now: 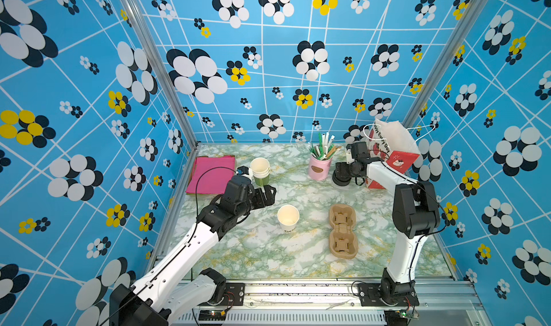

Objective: Pack a coffee takeout order
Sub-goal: Pick up the lid from the lid.

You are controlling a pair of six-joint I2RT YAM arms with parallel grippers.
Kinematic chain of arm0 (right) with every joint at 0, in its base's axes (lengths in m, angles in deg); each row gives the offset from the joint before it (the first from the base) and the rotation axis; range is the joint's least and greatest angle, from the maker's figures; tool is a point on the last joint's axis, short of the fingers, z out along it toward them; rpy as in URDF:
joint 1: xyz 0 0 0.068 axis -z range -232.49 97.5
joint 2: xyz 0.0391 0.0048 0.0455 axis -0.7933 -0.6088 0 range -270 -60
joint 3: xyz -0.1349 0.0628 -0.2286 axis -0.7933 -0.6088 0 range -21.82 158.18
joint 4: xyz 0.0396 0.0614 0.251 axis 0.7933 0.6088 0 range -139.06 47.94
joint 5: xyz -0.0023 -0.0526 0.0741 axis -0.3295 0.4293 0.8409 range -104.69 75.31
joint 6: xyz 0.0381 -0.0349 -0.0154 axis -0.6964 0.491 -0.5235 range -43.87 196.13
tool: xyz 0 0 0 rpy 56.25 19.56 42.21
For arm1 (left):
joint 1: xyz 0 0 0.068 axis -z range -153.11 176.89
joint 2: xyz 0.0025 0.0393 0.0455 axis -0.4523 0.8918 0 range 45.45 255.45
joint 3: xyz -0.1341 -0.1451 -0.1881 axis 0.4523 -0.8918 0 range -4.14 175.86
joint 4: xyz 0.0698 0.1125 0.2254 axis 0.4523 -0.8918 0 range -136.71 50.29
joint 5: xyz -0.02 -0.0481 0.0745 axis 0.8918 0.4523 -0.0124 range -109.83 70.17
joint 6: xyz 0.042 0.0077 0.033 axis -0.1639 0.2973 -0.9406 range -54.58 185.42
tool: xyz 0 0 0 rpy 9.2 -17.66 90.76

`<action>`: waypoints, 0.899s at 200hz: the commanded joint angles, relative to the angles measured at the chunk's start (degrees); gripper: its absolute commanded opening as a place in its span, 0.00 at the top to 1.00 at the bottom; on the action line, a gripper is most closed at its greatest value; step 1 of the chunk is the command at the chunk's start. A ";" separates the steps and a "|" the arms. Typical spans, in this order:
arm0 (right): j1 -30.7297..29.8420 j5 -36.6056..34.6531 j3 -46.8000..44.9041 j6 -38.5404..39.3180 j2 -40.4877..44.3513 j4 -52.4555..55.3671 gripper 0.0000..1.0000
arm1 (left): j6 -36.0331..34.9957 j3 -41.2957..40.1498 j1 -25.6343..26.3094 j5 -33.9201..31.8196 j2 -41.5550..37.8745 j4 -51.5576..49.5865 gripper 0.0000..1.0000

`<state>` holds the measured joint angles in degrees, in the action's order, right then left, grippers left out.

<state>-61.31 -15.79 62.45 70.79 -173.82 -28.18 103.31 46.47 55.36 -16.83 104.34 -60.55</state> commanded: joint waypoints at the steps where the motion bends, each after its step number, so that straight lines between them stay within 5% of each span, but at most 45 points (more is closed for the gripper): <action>1: -0.02 0.49 1.79 -0.62 -1.13 2.53 0.11 | -0.05 -0.86 -0.60 0.59 -0.88 0.71 0.01; 180: -0.01 0.85 3.71 -0.84 -3.87 4.78 0.24 | 2.00 -2.09 -2.41 2.05 -0.87 1.50 0.01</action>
<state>-61.31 -15.35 65.18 70.75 -177.30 -25.80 104.64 45.71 53.59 -15.34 104.34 -59.78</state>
